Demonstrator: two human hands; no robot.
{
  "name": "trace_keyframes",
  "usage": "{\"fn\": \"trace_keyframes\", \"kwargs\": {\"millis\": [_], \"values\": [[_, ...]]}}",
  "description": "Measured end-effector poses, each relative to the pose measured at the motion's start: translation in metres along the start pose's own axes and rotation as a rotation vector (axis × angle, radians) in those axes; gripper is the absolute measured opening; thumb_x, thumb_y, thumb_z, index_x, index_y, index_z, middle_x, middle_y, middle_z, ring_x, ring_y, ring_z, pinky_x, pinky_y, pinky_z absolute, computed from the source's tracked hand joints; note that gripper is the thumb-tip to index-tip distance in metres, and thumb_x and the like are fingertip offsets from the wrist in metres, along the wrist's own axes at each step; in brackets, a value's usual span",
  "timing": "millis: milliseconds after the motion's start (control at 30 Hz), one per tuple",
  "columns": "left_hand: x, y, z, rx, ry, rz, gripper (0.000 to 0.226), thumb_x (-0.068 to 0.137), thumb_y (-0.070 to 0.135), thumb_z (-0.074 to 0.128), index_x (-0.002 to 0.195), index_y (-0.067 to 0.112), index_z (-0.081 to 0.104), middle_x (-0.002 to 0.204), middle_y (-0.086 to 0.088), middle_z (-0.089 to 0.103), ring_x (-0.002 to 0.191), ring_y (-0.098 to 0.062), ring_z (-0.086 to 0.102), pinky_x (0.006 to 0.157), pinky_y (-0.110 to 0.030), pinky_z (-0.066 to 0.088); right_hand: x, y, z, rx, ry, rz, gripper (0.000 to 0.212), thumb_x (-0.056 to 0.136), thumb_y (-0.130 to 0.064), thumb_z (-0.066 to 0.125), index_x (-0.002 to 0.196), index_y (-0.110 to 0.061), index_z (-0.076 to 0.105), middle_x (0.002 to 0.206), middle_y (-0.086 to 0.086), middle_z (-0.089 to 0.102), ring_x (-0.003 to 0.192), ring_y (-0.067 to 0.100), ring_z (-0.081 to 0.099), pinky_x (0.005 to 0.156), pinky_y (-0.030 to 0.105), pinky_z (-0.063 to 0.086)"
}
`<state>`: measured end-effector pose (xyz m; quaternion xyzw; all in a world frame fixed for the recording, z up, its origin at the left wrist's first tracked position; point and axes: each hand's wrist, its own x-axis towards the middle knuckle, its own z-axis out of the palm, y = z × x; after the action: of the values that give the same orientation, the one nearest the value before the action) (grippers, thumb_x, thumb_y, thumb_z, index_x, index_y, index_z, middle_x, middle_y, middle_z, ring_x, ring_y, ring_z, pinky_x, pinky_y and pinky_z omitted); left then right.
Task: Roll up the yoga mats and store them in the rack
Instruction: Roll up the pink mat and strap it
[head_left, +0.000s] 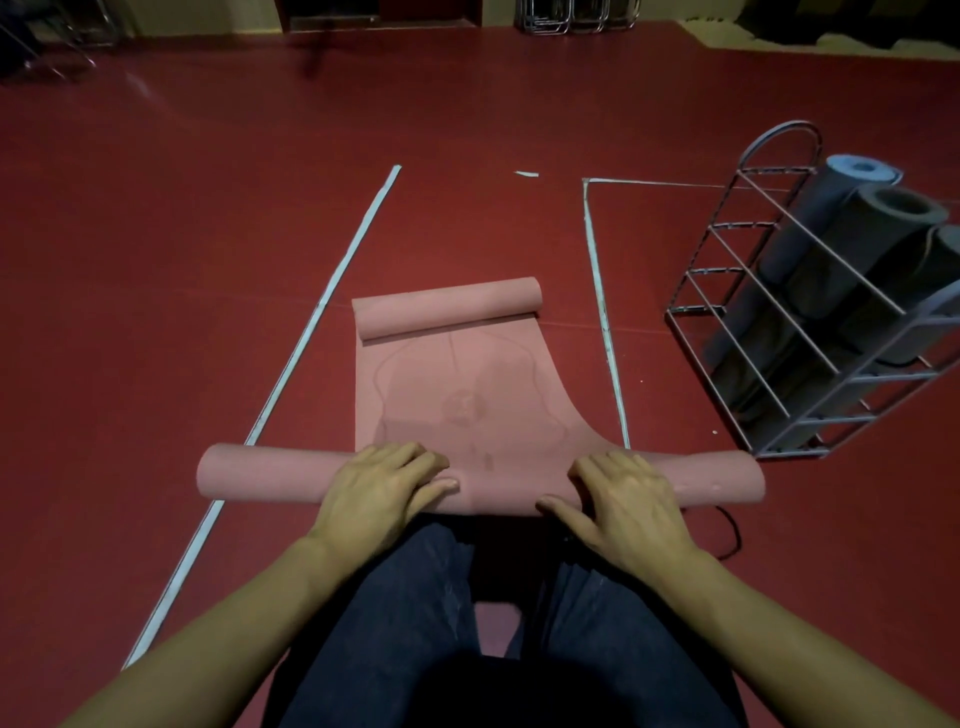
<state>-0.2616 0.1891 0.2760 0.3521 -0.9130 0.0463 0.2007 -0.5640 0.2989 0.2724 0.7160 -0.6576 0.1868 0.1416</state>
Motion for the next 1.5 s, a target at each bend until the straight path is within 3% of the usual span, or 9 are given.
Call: {"fn": "trace_keyframes", "kwargs": {"millis": [200, 400, 567, 767, 900, 1000, 1167, 1300, 1500], "values": [[0.015, -0.007, 0.007, 0.014, 0.025, -0.022, 0.048, 0.106, 0.056, 0.038, 0.100, 0.026, 0.075, 0.094, 0.006, 0.054, 0.082, -0.020, 0.051, 0.070, -0.036, 0.038, 0.013, -0.001, 0.011, -0.029, 0.076, 0.007, 0.047, 0.097, -0.057, 0.059, 0.081, -0.014, 0.067, 0.088, 0.004, 0.055, 0.081, 0.025, 0.049, 0.073, 0.037, 0.033], [0.016, -0.001, 0.014, 0.126, 0.208, -0.105, 0.042, 0.104, 0.050, 0.057, 0.080, 0.016, 0.062, 0.072, -0.001, 0.054, 0.065, -0.024, 0.052, 0.056, -0.042, 0.044, 0.027, 0.000, 0.016, -0.040, 0.126, 0.036, 0.047, 0.096, -0.060, 0.057, 0.083, -0.017, 0.071, 0.077, 0.000, 0.058, 0.074, 0.025, 0.056, 0.068, 0.041, 0.040], [0.020, 0.008, 0.014, 0.170, 0.233, -0.146, 0.045, 0.102, 0.048, 0.058, 0.070, 0.017, 0.053, 0.062, -0.003, 0.053, 0.057, -0.025, 0.052, 0.047, -0.040, 0.038, 0.036, -0.002, 0.016, -0.067, 0.145, 0.081, 0.048, 0.094, -0.058, 0.056, 0.068, -0.019, 0.052, 0.062, 0.001, 0.052, 0.061, 0.027, 0.054, 0.062, 0.039, 0.039], [0.028, 0.010, 0.024, 0.116, 0.092, -0.246, 0.050, 0.098, 0.058, 0.053, 0.070, 0.016, 0.055, 0.061, -0.009, 0.060, 0.061, -0.033, 0.061, 0.062, -0.042, 0.053, 0.039, -0.002, 0.035, -0.045, 0.152, 0.090, 0.048, 0.099, -0.050, 0.055, 0.067, -0.014, 0.060, 0.073, 0.005, 0.057, 0.071, 0.029, 0.053, 0.068, 0.041, 0.037], [0.042, 0.004, 0.033, 0.136, 0.051, -0.240, 0.059, 0.105, 0.060, 0.035, 0.070, 0.017, 0.058, 0.064, -0.008, 0.064, 0.065, -0.032, 0.062, 0.080, -0.044, 0.050, 0.036, 0.000, 0.039, -0.061, 0.090, 0.048, 0.055, 0.099, -0.057, 0.053, 0.072, -0.012, 0.068, 0.084, 0.005, 0.056, 0.078, 0.027, 0.050, 0.071, 0.043, 0.039], [0.050, 0.001, 0.039, 0.192, 0.066, -0.201, 0.059, 0.105, 0.054, 0.040, 0.074, 0.013, 0.068, 0.080, -0.007, 0.061, 0.076, -0.031, 0.056, 0.070, -0.043, 0.039, 0.042, 0.003, 0.042, -0.093, 0.068, 0.038, 0.057, 0.100, -0.058, 0.051, 0.069, -0.013, 0.068, 0.075, 0.005, 0.055, 0.074, 0.027, 0.051, 0.070, 0.043, 0.039], [0.058, -0.003, 0.038, 0.176, 0.069, -0.220, 0.066, 0.107, 0.057, 0.032, 0.071, 0.014, 0.066, 0.071, -0.007, 0.058, 0.068, -0.030, 0.057, 0.061, -0.040, 0.043, 0.059, -0.001, 0.032, -0.094, 0.005, 0.131, 0.045, 0.090, -0.059, 0.066, 0.077, -0.016, 0.060, 0.061, 0.000, 0.057, 0.059, 0.025, 0.058, 0.061, 0.036, 0.044], [0.064, -0.002, 0.029, 0.148, 0.071, -0.246, 0.047, 0.099, 0.057, 0.041, 0.075, 0.019, 0.054, 0.060, -0.005, 0.059, 0.055, -0.029, 0.059, 0.047, -0.033, 0.042, 0.067, -0.001, 0.026, -0.091, -0.037, 0.131, 0.049, 0.082, -0.054, 0.076, 0.066, -0.014, 0.052, 0.052, 0.004, 0.051, 0.045, 0.028, 0.053, 0.044, 0.029, 0.032], [0.062, -0.012, 0.038, 0.134, -0.028, -0.271, 0.051, 0.098, 0.064, 0.032, 0.069, 0.024, 0.044, 0.056, -0.004, 0.062, 0.048, -0.031, 0.062, 0.044, -0.030, 0.036, 0.069, 0.007, 0.038, -0.033, -0.154, 0.156, 0.055, 0.095, -0.064, 0.054, 0.066, -0.017, 0.056, 0.062, 0.002, 0.060, 0.059, 0.030, 0.060, 0.051, 0.033, 0.030]]}}
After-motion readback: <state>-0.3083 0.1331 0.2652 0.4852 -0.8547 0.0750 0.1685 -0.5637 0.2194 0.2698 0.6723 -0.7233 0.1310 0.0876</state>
